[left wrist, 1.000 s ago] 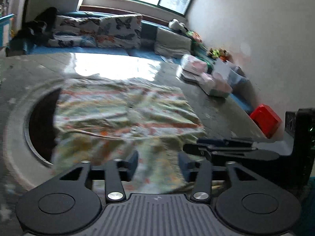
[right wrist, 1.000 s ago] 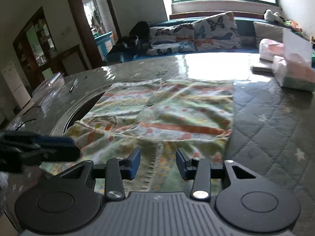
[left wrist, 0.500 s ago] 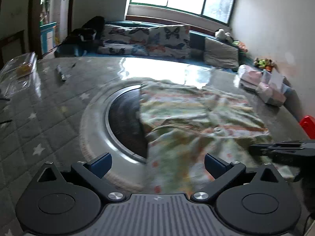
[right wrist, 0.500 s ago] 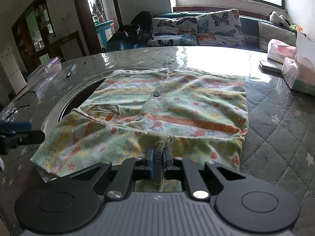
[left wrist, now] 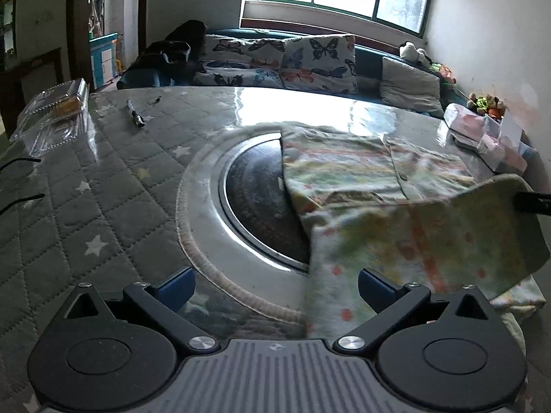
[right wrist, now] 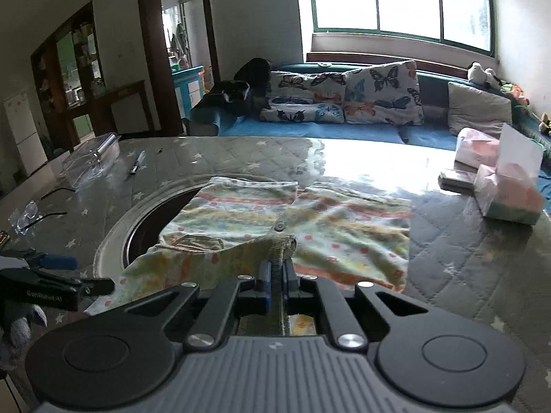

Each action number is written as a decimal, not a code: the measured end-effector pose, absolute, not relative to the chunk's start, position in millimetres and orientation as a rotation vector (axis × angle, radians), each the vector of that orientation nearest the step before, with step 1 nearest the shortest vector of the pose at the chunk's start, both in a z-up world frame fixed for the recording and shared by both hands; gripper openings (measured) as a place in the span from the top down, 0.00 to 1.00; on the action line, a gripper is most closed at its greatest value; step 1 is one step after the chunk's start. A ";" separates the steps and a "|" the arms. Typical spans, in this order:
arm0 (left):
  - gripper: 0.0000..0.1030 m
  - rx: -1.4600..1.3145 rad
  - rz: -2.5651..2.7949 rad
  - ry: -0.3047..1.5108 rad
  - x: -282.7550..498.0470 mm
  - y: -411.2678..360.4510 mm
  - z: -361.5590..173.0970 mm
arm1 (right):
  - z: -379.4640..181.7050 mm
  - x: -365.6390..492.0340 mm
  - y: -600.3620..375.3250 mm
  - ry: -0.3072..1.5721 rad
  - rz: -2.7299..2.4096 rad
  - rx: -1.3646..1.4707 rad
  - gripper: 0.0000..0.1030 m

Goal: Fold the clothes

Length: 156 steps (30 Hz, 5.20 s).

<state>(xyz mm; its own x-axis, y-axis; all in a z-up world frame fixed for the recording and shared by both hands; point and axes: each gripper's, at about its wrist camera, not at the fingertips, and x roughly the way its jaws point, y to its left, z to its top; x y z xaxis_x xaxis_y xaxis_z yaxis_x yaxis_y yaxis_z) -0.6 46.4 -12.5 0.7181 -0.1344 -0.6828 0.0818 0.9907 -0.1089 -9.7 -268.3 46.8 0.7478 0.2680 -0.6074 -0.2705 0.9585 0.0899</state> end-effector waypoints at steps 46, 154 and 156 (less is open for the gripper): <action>0.28 0.180 -0.305 0.776 8.6 -44.6 -16.7 | -6.9 -23.4 -266.9 0.809 0.410 -0.172 0.66; 0.93 0.300 -0.584 0.607 -95.7 14.0 46.0 | 76.3 -80.6 -275.0 0.709 0.712 -0.113 0.94; 0.93 0.294 -0.582 0.593 -79.4 12.5 51.0 | 81.2 -61.9 -275.5 0.704 0.701 -0.111 0.94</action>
